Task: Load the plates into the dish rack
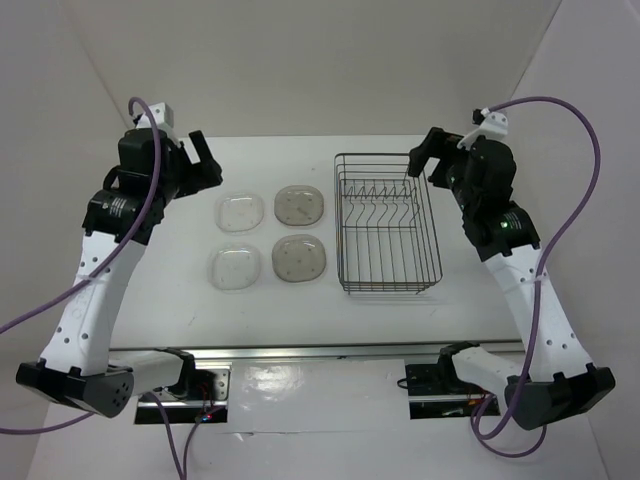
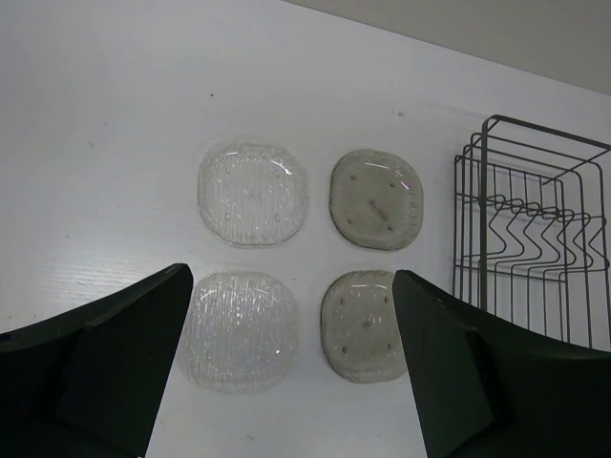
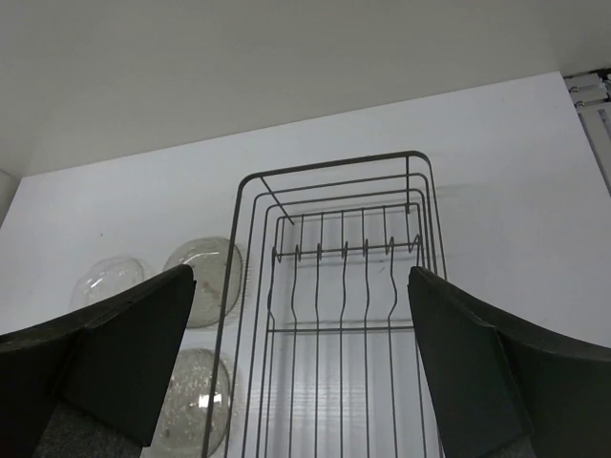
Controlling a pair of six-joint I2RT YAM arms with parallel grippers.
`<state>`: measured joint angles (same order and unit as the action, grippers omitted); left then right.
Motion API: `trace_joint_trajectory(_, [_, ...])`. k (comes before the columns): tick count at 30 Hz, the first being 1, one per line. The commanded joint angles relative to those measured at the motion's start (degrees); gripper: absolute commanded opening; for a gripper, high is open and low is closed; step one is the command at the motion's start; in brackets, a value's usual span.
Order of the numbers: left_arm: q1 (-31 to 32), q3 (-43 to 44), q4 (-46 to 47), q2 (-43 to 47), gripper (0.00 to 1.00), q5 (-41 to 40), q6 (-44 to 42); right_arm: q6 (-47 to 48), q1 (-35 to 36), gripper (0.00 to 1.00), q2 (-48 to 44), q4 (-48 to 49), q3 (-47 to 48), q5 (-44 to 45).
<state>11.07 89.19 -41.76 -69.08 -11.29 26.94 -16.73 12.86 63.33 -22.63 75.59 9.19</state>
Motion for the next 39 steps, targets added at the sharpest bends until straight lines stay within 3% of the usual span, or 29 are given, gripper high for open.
trace_joint_trajectory(1, [-0.69,-1.64,2.82,1.23,1.0,0.29,-0.75,-0.32,-0.12,1.0,-3.47,4.96,-1.49,-1.97])
trace_joint_trajectory(5, [-4.56,-3.4,4.13,-1.92,1.0,6.61,0.4,-0.66,-0.12,1.0,-5.67,12.95,-8.68,-12.23])
trace_joint_trajectory(10, [-10.79,-8.23,7.91,-7.99,1.0,8.48,1.54,-1.9,-0.12,1.0,-3.48,16.38,-12.64,-17.97])
trace_joint_trajectory(20, [-13.18,-13.86,14.94,-20.12,0.94,7.15,0.92,-7.0,0.41,1.0,-5.23,30.18,-24.69,-29.83])
trace_joint_trajectory(30, [-13.71,-12.46,21.98,-34.62,0.9,7.68,0.92,-7.27,2.08,1.0,-4.71,34.23,-30.15,-33.18])
trace_joint_trajectory(36, [-12.92,-7.45,19.62,-41.39,0.85,3.31,0.92,-7.79,2.61,1.0,-4.71,34.94,-31.91,-31.61])
trace_joint_trajectory(39, [-12.92,-9.11,20.66,-42.89,0.82,3.29,1.44,-8.32,3.13,1.0,-5.23,35.46,-31.91,-31.08])
